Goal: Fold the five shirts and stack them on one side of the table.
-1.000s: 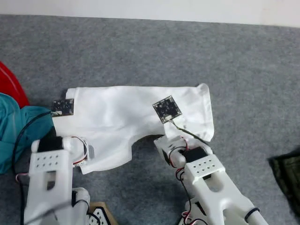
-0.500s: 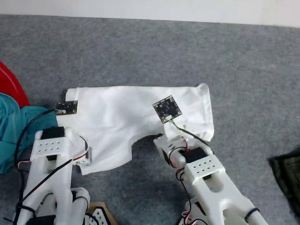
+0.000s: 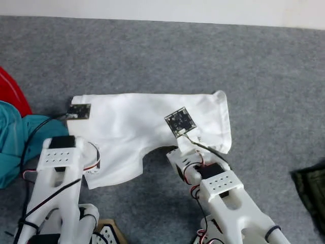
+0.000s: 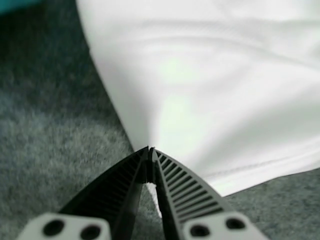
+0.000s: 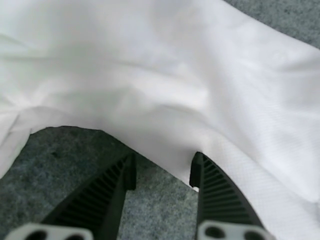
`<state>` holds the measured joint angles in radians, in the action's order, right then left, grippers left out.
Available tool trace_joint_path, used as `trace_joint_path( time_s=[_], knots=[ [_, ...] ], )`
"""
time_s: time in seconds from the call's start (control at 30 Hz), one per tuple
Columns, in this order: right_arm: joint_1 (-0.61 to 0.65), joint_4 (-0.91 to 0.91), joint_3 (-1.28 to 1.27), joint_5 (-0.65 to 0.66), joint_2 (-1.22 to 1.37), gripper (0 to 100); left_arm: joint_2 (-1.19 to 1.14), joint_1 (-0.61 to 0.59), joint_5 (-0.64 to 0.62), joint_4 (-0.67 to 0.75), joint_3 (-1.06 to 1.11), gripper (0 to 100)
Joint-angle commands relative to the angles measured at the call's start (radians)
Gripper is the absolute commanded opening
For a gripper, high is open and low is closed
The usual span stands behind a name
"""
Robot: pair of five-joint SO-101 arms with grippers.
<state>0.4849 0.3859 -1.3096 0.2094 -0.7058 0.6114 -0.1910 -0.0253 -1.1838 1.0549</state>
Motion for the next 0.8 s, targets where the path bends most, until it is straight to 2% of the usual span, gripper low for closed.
trace_joint_path(
  time_s=[0.0, 0.23, 0.37, 0.53, 0.6, 0.67, 0.77],
  knots=[
    [-0.01, -0.041, 0.001, 0.009, -0.025, 18.0, 0.001, 0.053, 0.005, 0.008, -0.094, 1],
    [-0.01, -0.059, -0.001, 0.009, -0.018, 18.0, -0.002, 0.067, 0.002, 0.006, -0.177, 1],
    [-0.01, -0.059, -0.001, 0.009, -0.016, 18.0, 0.001, 0.061, 0.015, -0.101, -0.157, 2],
    [-0.005, -0.059, -0.001, 0.009, -0.016, 18.0, 0.001, -0.005, 0.129, -0.226, -0.171, 22],
    [-0.005, -0.058, -0.001, 0.009, -0.016, 18.0, 0.001, -0.053, 0.226, -0.253, -0.171, 30],
    [-0.005, -0.056, -0.001, 0.009, -0.016, 18.0, 0.001, -0.108, 0.338, -0.255, -0.16, 31],
    [-0.005, -0.056, -0.001, 0.011, -0.016, 18.0, 0.001, -0.14, 0.404, -0.221, -0.119, 26]
  ],
)
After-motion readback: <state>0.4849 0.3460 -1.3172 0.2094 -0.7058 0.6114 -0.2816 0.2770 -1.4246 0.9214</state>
